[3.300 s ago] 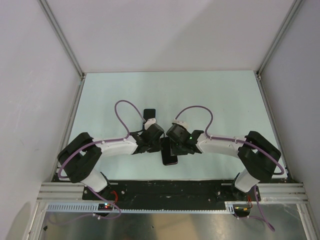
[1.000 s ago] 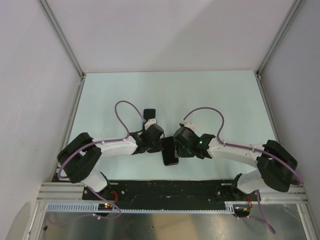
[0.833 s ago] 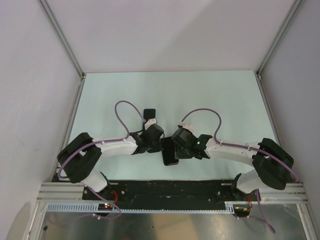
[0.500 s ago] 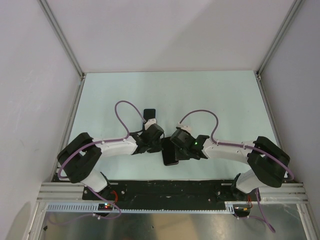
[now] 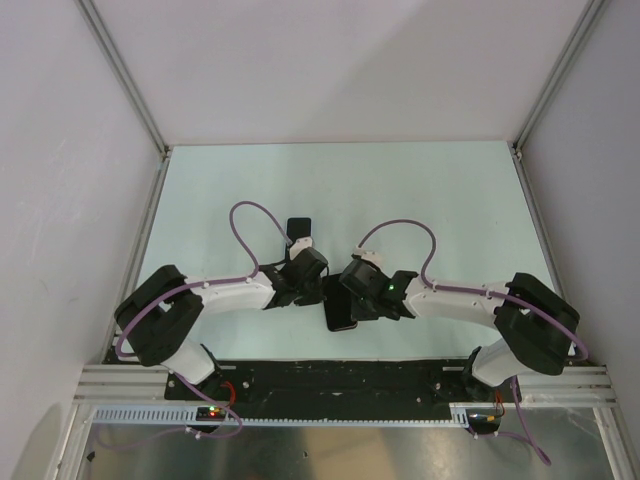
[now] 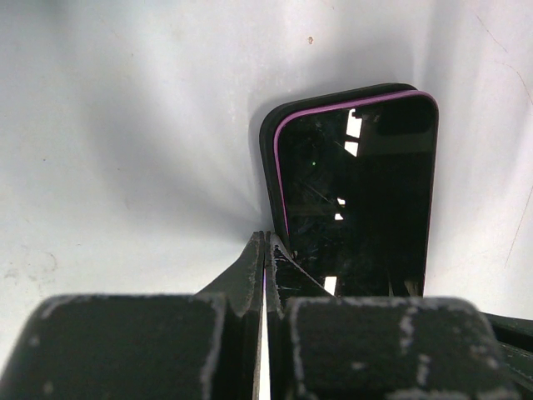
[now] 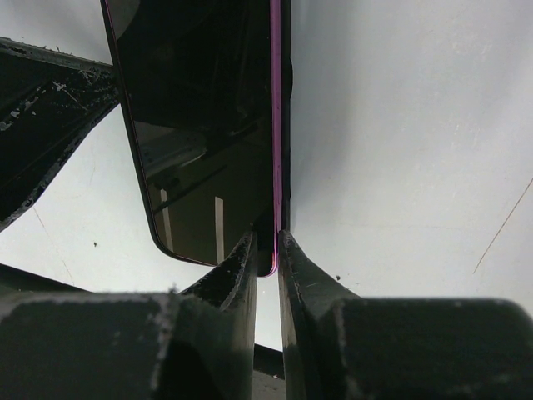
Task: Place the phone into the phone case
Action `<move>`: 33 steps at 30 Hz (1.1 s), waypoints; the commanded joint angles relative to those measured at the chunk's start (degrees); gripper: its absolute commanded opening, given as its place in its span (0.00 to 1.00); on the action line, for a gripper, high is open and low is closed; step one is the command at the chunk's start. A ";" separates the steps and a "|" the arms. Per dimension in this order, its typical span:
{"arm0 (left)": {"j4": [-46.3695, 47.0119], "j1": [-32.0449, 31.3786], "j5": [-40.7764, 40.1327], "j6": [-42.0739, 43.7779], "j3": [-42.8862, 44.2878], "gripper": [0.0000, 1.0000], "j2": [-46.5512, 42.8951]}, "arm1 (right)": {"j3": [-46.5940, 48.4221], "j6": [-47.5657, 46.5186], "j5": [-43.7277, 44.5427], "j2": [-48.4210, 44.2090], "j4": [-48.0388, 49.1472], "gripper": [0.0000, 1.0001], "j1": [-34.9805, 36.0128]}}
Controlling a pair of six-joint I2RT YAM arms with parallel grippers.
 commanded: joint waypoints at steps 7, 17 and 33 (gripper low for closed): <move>2.48 -0.25 1.52 0.46 0.34 0.00 -0.10 | -0.01 -0.10 -3.52 4.88 1.75 0.15 2.56; 2.60 -0.26 1.61 0.37 0.17 0.00 -0.26 | -0.01 0.13 -4.58 7.36 2.54 0.14 3.48; 2.60 -0.30 1.62 0.53 0.11 0.00 -0.76 | -0.01 1.30 -1.45 12.98 0.02 0.11 5.20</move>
